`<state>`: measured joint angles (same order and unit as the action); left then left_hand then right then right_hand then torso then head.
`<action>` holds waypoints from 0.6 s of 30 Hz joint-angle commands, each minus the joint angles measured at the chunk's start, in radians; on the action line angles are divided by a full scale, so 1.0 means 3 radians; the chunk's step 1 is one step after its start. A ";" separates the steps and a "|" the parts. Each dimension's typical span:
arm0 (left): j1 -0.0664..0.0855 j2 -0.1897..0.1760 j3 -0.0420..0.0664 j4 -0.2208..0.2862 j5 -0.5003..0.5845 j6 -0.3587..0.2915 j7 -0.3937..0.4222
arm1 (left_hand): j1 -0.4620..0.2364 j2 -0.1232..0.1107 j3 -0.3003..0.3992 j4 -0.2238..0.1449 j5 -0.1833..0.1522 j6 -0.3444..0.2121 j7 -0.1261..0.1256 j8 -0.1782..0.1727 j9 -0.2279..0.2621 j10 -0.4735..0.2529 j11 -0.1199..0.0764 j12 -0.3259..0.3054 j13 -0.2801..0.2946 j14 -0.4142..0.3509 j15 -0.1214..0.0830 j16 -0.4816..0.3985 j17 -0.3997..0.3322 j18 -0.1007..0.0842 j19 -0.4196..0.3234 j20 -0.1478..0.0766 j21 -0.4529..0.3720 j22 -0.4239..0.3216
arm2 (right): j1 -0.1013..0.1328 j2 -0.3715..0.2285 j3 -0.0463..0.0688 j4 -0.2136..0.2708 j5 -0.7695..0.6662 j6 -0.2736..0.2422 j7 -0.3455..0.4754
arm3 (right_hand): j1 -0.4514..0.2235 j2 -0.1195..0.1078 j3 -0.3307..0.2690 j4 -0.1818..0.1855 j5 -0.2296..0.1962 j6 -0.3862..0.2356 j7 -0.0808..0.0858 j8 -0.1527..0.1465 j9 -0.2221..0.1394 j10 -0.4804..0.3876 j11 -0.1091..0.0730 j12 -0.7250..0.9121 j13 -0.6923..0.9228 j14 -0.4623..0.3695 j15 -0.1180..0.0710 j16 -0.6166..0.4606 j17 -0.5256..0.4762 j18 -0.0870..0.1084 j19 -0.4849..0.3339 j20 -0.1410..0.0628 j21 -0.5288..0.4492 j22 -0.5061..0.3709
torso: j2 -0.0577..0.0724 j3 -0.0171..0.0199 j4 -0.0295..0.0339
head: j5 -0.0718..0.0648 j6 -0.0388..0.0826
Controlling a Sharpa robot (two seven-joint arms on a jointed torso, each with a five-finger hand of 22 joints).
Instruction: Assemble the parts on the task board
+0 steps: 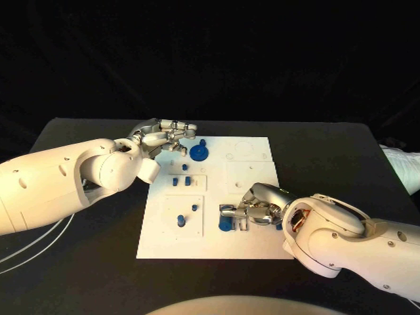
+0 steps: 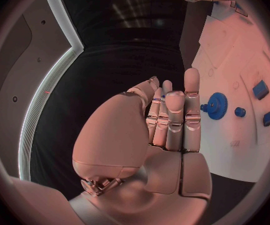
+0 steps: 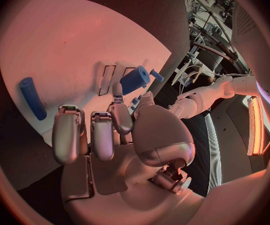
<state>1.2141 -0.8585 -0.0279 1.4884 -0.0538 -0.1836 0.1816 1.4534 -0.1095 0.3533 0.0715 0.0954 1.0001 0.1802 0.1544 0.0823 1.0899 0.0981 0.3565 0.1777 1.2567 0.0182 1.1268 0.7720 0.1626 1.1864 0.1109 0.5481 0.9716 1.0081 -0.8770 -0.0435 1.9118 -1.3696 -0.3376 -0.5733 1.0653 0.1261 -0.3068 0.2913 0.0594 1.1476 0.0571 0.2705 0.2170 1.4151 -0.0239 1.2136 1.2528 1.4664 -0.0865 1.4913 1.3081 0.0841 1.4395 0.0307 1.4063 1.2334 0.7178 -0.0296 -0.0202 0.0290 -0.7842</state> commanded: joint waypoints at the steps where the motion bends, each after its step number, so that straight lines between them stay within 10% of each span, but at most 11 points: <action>1: 0.0001 0.0009 0.0002 0.0003 -0.0008 0.0063 0.0004 | -0.0022 0.0002 -0.0014 0.0004 0.0007 -0.0016 -0.0004 0.0020 -0.0005 -0.0017 -0.0001 0.0011 0.0003 -0.0018 -0.0002 -0.0012 -0.0005 0.0062 -0.0002 0.0023 -0.0020 -0.0004 | -0.0003 0.0007 0.0000 -0.0005 -0.0143 0.0044 -0.0023 | -0.0132 -0.0063 -0.0114 0.0004 -0.0037 -0.0035 0.0002 -0.0024 0.0011 -0.0049 0.0023 -0.0070 -0.0046 0.0248 0.0011 -0.0026 0.0363 -0.0052 -0.0009 -0.0015 -0.0018 -0.0013 | -0.0001 0.0000 0.0003 | -0.0001 -0.0001; 7: 0.0001 0.0004 0.0002 0.0004 -0.0008 0.0062 -0.0001 | -0.0028 0.0002 -0.0017 0.0008 0.0007 -0.0017 -0.0004 0.0021 -0.0005 -0.0020 0.0000 0.0013 0.0003 -0.0019 -0.0001 -0.0013 -0.0008 0.0062 -0.0002 0.0023 -0.0022 -0.0005 | -0.0003 -0.0003 0.0000 0.0004 -0.0265 0.0040 -0.0006 | -0.0167 -0.0137 -0.0177 -0.0016 -0.0034 -0.0046 0.0005 -0.0026 0.0025 -0.0061 0.0027 -0.0101 -0.0058 0.0243 0.0015 -0.0042 0.0341 -0.0052 -0.0012 -0.0012 -0.0023 -0.0016 | 0.0000 0.0002 -0.0003 | 0.0005 -0.0002; 18: 0.0001 0.0005 0.0002 0.0002 -0.0008 0.0078 -0.0010 | -0.0030 0.0002 -0.0019 0.0010 0.0008 -0.0020 -0.0004 0.0022 -0.0006 -0.0023 0.0000 0.0016 0.0003 -0.0022 0.0000 -0.0016 -0.0014 0.0062 -0.0002 0.0024 -0.0024 -0.0005 | -0.0005 -0.0002 0.0000 0.0030 -0.0339 0.0108 0.0061 | 0.0795 -0.0137 0.0102 -0.0526 0.0053 -0.0040 0.0002 -0.0001 0.0092 -0.0025 0.0021 -0.0074 0.0012 0.0254 0.0013 -0.0027 0.0377 -0.0060 0.0006 -0.0008 -0.0003 0.0034 | -0.0003 0.0001 0.0001 | 0.0002 -0.0011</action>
<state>1.2141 -0.8588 -0.0279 1.4881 -0.0539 -0.1806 0.1774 1.4535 -0.1095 0.3533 0.0715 0.0954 1.0002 0.1802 0.1544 0.0815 1.0899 0.0981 0.3565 0.1775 1.2567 0.0181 1.1269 0.7688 0.1627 1.1864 0.1109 0.5439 0.9716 1.0084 -0.8783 -0.0418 1.9204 -1.4390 -0.3315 -0.5669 1.2849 0.0814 -0.2763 0.1370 0.0790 1.1402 0.0564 0.2667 0.2441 1.3993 -0.0141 1.1838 1.2530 1.4667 -0.0855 1.4838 1.3079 0.0841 1.4395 0.0307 1.4024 1.2428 0.7170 -0.0291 -0.0205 0.0299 -0.7869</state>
